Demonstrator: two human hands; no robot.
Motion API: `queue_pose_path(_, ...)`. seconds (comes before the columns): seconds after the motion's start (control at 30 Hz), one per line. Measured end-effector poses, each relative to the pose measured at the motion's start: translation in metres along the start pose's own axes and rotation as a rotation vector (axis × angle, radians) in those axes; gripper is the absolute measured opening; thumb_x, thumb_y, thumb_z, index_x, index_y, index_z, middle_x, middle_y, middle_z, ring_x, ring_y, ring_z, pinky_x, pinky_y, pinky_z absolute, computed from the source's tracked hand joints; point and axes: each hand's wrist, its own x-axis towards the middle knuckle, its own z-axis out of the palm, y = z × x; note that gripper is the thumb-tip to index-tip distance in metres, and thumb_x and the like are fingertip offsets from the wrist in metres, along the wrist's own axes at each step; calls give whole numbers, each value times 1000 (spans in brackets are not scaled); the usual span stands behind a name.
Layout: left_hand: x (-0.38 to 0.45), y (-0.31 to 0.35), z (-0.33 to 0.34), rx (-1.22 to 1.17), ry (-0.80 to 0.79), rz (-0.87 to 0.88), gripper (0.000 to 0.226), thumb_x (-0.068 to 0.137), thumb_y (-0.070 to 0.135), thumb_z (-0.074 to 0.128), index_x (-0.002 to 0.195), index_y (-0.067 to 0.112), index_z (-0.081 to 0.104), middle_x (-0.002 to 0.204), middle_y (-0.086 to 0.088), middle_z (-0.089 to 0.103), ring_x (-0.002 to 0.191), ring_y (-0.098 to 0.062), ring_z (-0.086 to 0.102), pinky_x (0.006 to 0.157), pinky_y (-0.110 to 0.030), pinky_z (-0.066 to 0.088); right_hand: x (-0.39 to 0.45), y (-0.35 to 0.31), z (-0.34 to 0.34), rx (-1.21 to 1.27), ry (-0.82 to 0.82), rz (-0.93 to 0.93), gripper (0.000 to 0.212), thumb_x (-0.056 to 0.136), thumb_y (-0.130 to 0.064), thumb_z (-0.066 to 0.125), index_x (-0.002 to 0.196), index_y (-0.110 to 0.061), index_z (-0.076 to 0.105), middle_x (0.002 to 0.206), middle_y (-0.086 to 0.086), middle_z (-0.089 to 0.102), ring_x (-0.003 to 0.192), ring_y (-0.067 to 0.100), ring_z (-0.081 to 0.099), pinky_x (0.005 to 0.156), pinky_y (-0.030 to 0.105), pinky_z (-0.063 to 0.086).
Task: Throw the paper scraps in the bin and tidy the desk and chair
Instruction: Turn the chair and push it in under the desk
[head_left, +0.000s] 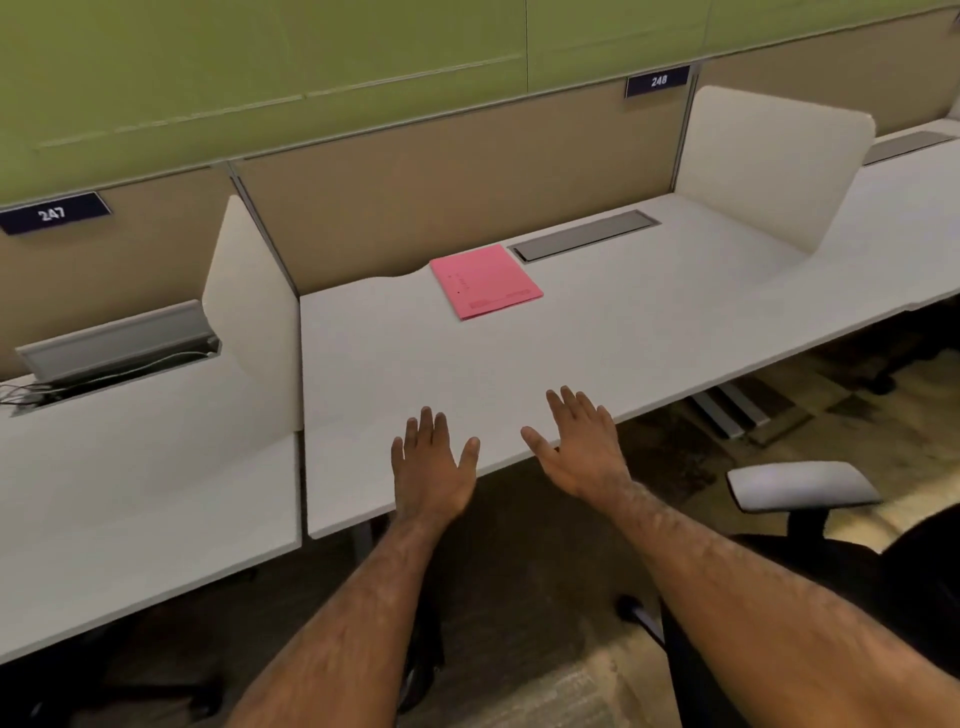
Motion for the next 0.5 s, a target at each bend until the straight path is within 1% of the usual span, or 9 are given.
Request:
queue_pose_path(0.13,-31,21,12,11,-27,-17,71,97,58,26,153,17,13,163,-5,4,150,-24,1,121,-45,1,-21,27,0,26,8,-15,83,87,-75,12,153,-25,7,163,0,4,149,20,-1,111,38,-11)
queue_pose_path(0.33,-84,41,25,46,-50,-59,69,98,55,29,152,15,16,163,-7,8,149,-25,5,119,-44,2,-60,62,7,74,46,-40,79,88,-71,20,152,-24,12,162,1,5,148,19,5,114,37,-6)
queue_pose_path(0.5,-112,49,21,70,-51,-71,70,97,55,31,152,15,16,163,-7,8,149,-25,5,119,-43,3,-85,72,-1,100,86,-43,78,88,-71,22,151,-24,18,161,1,14,148,19,10,114,38,-4)
